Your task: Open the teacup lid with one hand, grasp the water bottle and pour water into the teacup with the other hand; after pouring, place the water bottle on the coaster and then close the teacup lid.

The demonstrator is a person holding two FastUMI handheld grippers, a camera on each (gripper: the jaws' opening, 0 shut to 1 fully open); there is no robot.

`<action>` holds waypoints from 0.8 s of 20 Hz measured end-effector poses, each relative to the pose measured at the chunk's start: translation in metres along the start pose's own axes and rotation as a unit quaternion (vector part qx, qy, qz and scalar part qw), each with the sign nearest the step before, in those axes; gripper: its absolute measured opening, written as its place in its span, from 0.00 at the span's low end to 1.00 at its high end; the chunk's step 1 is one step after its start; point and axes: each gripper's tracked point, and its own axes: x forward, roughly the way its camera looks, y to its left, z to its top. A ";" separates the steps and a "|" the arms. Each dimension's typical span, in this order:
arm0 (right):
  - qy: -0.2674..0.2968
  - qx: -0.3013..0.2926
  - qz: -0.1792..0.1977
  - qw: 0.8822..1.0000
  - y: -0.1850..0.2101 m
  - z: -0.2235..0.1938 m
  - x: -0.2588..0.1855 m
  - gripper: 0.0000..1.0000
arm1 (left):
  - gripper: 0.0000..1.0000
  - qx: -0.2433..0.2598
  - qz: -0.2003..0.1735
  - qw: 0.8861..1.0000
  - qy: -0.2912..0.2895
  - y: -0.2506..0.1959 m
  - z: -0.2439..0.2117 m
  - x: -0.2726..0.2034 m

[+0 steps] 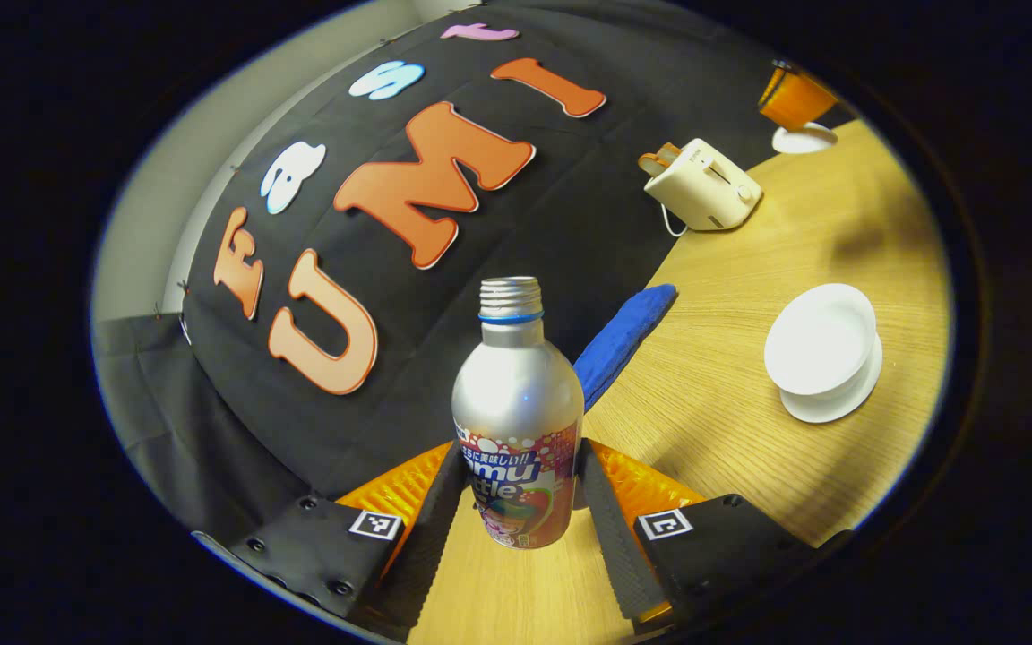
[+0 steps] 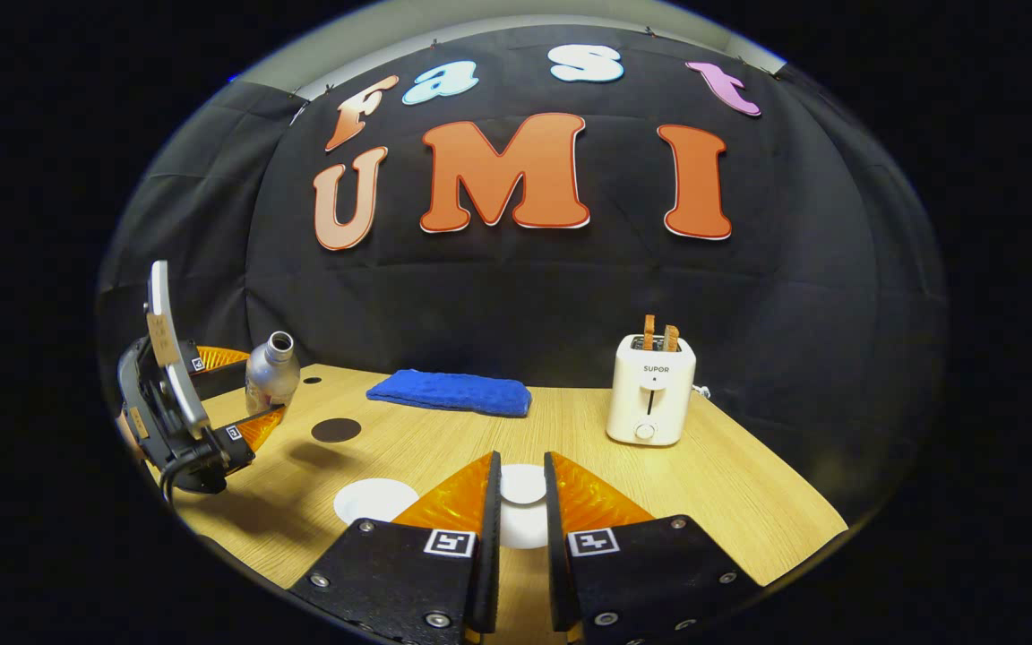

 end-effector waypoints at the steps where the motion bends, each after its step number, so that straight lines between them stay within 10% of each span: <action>1: -0.001 -0.001 -0.003 1.000 -0.004 0.001 -0.001 0.24 | 0.81 0.021 0.001 1.000 -0.002 -0.001 0.001 0.000; 16: -0.013 -0.002 -0.005 1.000 -0.009 0.010 -0.001 0.23 | 0.80 0.262 -0.012 0.964 -0.042 -0.008 0.011 0.008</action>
